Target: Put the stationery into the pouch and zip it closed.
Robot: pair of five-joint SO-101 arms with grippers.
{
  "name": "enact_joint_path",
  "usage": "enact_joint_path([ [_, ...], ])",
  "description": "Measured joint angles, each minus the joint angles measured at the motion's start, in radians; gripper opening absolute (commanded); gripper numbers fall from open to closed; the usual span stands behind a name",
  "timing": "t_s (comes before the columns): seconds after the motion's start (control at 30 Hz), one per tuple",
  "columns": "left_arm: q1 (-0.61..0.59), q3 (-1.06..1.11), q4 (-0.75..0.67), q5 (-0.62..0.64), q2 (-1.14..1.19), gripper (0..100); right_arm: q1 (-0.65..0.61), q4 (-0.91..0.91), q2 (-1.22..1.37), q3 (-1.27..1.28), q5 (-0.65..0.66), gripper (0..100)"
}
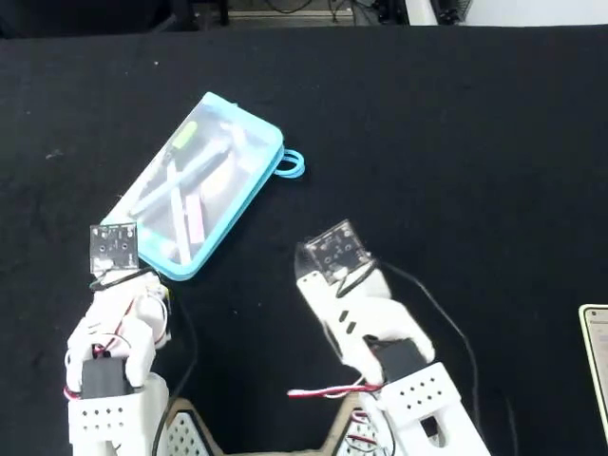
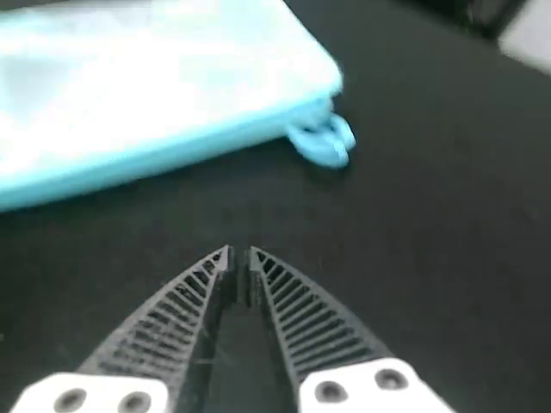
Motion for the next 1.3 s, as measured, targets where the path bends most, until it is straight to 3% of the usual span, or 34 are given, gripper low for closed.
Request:
enact_joint_path([
  [0.27, 0.0, 0.04, 0.026, 0.002, 0.003, 6, 0.269, 0.311, 0.0, -0.078, -0.003, 1.1],
  [0.37, 0.0, 0.04, 0.026, 0.002, 0.003, 6, 0.331, 0.419, -0.002, -0.133, -0.068, 1.1],
  [0.57, 0.0, 0.041, 0.026, 0.002, 0.003, 6, 0.33, 0.516, -0.055, -0.14, -0.135, 1.1],
  [0.87, 0.0, 0.041, 0.026, 0.002, 0.003, 6, 0.319, 0.618, -0.393, 0.005, -0.14, 1.1],
  [1.3, 0.0, 0.041, 0.026, 0.002, 0.003, 6, 0.249, 0.845, -0.408, 0.005, -0.14, 1.1],
])
